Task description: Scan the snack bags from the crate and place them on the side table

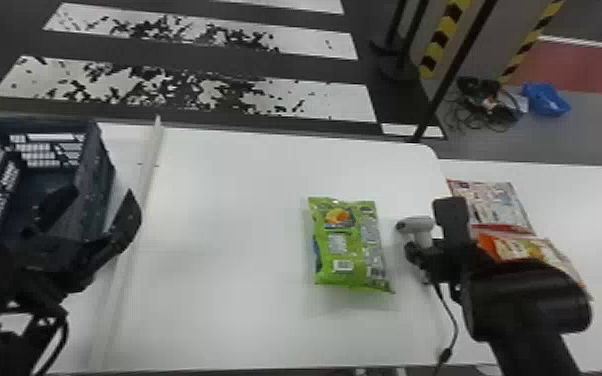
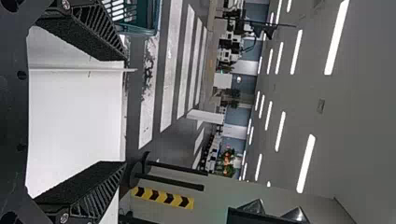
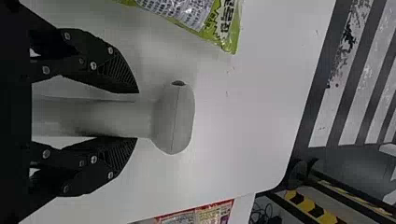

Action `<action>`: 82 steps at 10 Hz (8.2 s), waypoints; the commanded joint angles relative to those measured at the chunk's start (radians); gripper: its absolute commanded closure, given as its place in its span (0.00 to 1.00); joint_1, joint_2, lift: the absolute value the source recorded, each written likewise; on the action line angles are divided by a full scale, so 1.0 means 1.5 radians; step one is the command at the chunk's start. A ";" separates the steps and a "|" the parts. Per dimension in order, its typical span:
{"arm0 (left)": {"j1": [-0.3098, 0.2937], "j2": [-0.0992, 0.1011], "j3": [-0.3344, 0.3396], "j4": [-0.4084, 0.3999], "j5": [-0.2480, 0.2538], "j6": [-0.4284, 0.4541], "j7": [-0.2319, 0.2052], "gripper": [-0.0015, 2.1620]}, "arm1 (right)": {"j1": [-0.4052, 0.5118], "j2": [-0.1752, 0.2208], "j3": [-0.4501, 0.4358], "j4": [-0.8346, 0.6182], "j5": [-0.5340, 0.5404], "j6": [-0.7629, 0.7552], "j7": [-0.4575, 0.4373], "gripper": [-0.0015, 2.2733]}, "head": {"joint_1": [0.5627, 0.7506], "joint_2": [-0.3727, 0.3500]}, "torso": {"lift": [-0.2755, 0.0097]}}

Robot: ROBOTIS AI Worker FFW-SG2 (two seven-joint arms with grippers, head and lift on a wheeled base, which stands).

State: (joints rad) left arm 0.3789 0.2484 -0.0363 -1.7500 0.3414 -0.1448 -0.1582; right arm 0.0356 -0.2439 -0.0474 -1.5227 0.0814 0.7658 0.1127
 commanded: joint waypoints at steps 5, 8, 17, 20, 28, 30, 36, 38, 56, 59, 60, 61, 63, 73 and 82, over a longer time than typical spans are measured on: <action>0.002 0.001 0.003 -0.004 0.000 0.002 0.000 0.04 | 0.029 0.000 -0.003 -0.087 0.002 0.068 -0.003 0.99 | 0.70 0.29 | 0.79; 0.002 0.001 0.002 -0.004 -0.001 0.002 0.000 0.04 | 0.117 0.004 -0.019 -0.274 0.002 0.217 0.001 0.99 | 0.70 0.28 | 0.79; 0.001 0.000 0.000 0.001 0.001 0.000 0.000 0.04 | 0.239 0.031 0.034 -0.532 -0.005 0.389 0.018 0.99 | 0.70 0.38 | 0.79; 0.002 0.000 0.000 0.001 0.003 0.000 0.000 0.04 | 0.232 0.041 0.052 -0.522 -0.003 0.389 0.017 0.99 | 0.70 0.44 | 0.79; 0.002 0.000 0.000 0.003 0.004 -0.002 0.000 0.04 | 0.222 0.044 0.053 -0.491 -0.006 0.375 0.017 0.99 | 0.70 0.47 | 0.79; 0.003 0.000 0.000 0.002 0.004 -0.002 0.000 0.04 | 0.202 0.044 0.026 -0.477 -0.006 0.368 0.015 0.99 | 0.70 0.46 | 0.79; 0.005 0.000 0.003 0.000 0.007 -0.002 0.000 0.04 | 0.097 0.024 -0.003 -0.311 -0.005 0.270 -0.011 0.99 | 0.70 0.36 | 0.79; 0.005 0.000 0.004 -0.001 0.007 0.000 0.000 0.04 | 0.064 0.016 -0.001 -0.249 -0.004 0.240 -0.011 0.99 | 0.70 0.34 | 0.79; 0.005 0.004 0.006 -0.004 0.007 0.004 0.000 0.04 | 0.030 0.009 -0.004 -0.119 -0.034 0.099 -0.029 0.08 | 0.70 0.31 | 0.79; 0.004 0.004 0.006 -0.004 0.007 0.006 0.000 0.04 | 0.095 0.009 -0.054 -0.237 -0.141 0.141 -0.018 0.08 | 0.70 0.32 | 0.79; 0.004 0.003 0.005 -0.003 0.007 0.006 0.001 0.04 | 0.111 0.010 -0.075 -0.266 -0.189 0.166 -0.003 0.08 | 0.70 0.33 | 0.79; 0.004 0.003 0.005 -0.003 0.007 0.006 0.001 0.04 | 0.125 0.012 -0.091 -0.289 -0.233 0.176 0.010 0.08 | 0.70 0.34 | 0.79; 0.004 0.003 0.005 -0.001 0.007 0.004 0.001 0.04 | 0.131 0.017 -0.107 -0.297 -0.286 0.211 0.038 0.08 | 0.70 0.38 | 0.79; 0.007 0.003 0.004 0.003 0.007 0.002 0.000 0.04 | 0.042 0.018 -0.077 -0.085 -0.277 0.205 0.159 0.15 | 0.70 0.48 | 0.79; 0.007 0.002 0.004 0.005 0.007 0.002 0.001 0.04 | 0.104 0.016 -0.195 -0.245 -0.383 0.242 0.234 0.99 | 0.70 0.48 | 0.79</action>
State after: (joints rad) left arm 0.3896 0.2517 -0.0307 -1.7426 0.3513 -0.1418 -0.1565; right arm 0.1823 -0.2197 -0.3184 -1.8600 -0.4720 1.1215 0.4637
